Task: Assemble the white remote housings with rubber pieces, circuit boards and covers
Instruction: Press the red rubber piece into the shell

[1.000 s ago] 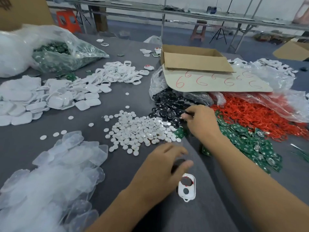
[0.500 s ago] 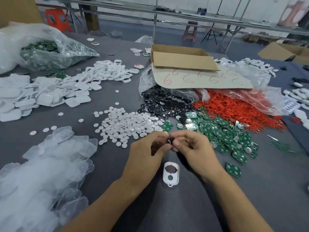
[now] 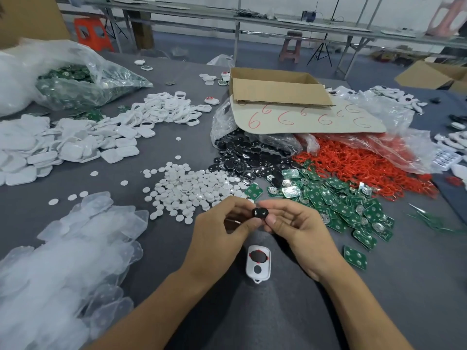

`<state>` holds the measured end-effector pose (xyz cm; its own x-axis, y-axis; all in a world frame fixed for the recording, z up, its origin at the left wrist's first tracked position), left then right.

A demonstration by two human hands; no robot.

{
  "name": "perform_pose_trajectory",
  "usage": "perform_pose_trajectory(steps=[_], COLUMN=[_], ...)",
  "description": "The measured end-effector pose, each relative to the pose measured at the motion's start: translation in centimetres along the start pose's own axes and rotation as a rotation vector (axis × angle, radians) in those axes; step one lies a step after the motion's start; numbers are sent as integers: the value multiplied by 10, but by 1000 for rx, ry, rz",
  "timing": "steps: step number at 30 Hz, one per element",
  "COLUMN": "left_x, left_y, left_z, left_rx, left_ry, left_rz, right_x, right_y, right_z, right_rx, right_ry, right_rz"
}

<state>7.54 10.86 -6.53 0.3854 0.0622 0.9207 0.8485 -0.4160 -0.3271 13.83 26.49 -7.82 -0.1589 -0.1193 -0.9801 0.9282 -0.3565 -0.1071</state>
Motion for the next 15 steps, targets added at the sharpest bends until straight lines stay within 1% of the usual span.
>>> perform_pose_trajectory(steps=[5,7,10,15], left_x=[0,1,2,2], left_y=[0,-1,0,2], left_z=[1,1,-2,-3], left_rx=[14,17,34,-16], left_ry=[5,21,56,127], left_rz=[35,35,14,-37], right_x=[-2,-4,-7,-11], right_y=[1,2,5,17], right_z=[1,2,6,12], right_rx=[-7,-17,-40,11], right_ry=[-10,-39,-105,-161], right_rz=[-14,10,66,68])
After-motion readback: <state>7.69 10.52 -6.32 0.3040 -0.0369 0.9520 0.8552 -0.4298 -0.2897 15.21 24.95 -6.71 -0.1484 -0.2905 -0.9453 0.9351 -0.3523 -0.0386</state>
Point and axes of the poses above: each hand's wrist, its own y-axis away from the middle knuckle, its own z-axis out of the palm, x = y × z, the point moved 5 cm from there along -y, towards the middle knuckle, and after that the axes turned 4 degrees about x, right-handed, at the moved point
